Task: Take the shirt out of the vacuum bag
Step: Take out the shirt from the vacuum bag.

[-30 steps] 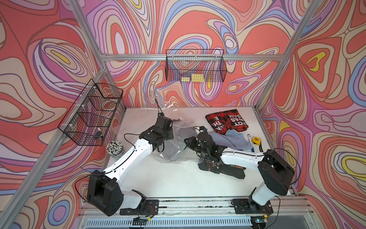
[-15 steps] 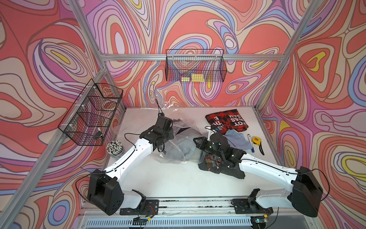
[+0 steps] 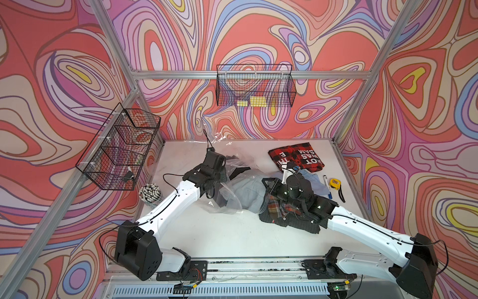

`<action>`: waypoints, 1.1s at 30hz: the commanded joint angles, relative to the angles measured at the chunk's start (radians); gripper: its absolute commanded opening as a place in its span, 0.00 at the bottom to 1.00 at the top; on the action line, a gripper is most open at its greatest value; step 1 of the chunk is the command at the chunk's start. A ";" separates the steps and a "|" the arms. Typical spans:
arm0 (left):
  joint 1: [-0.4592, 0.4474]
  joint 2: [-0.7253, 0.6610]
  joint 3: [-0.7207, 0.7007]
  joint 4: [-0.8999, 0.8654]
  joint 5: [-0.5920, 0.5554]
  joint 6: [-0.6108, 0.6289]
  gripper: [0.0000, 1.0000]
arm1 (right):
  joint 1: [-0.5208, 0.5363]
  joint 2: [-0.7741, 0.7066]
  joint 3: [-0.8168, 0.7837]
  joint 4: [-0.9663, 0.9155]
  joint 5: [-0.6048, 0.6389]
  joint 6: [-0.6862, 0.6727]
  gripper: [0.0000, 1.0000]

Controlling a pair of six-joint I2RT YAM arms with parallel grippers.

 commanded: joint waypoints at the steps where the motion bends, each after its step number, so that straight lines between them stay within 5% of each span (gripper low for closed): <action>1: 0.009 0.006 0.020 -0.017 -0.009 0.004 0.00 | -0.017 -0.066 0.020 -0.014 0.052 -0.031 0.00; 33: 0.008 0.007 0.022 -0.019 0.001 0.001 0.00 | -0.122 -0.136 0.179 -0.168 0.077 -0.152 0.00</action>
